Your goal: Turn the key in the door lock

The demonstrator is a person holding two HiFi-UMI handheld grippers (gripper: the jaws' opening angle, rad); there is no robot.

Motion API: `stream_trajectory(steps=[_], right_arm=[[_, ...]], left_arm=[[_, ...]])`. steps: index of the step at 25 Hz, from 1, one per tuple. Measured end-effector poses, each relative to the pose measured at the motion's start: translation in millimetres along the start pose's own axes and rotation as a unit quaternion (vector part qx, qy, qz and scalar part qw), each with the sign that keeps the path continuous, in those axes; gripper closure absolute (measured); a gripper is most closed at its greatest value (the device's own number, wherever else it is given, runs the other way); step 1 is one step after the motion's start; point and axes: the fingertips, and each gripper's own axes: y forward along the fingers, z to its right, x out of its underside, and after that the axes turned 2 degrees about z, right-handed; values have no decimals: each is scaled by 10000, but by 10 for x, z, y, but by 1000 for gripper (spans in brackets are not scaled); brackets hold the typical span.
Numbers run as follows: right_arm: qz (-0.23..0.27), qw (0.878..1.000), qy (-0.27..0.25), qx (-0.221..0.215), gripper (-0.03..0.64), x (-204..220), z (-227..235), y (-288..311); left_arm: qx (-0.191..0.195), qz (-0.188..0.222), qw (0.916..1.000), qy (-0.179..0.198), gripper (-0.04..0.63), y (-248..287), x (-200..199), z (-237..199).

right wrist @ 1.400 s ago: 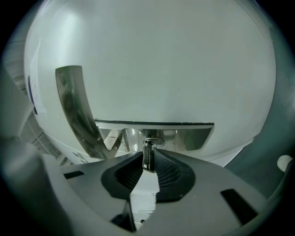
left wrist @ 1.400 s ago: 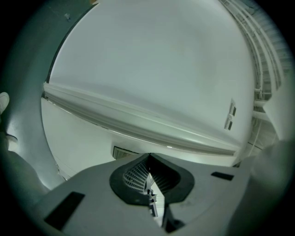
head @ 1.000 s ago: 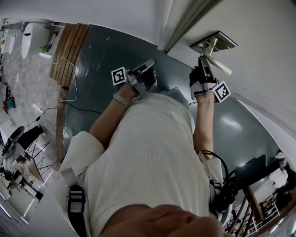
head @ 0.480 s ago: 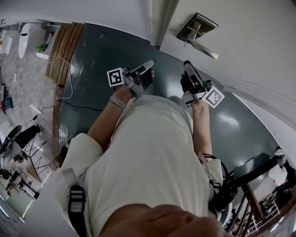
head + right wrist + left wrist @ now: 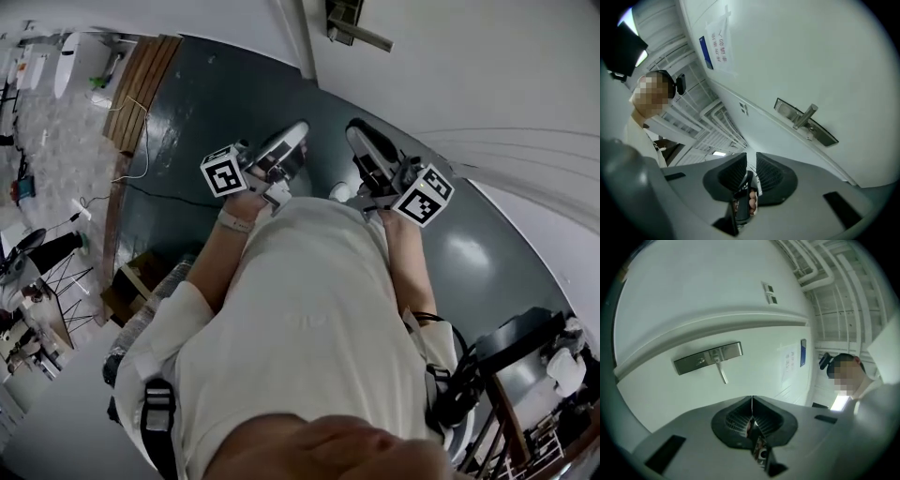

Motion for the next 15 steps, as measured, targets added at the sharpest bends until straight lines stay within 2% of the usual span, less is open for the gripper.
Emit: stream_trajectory(steps=[2, 5, 10, 15], right_arm=[[-127, 9997, -180, -71, 545, 59, -165, -83], [-347, 9981, -508, -50, 545, 158, -359, -138], [-302, 9981, -536, 10, 545, 230, -465, -90], [-517, 9939, -900, 377, 551, 335, -418, 53]], left_arm=[[51, 19, 9996, 269, 586, 1, 80, 236], [71, -54, 9990, 435, 586, -29, 174, 448], [204, -345, 9986, 349, 588, -86, 257, 560], [221, -550, 9969, 521, 586, -204, 198, 605]])
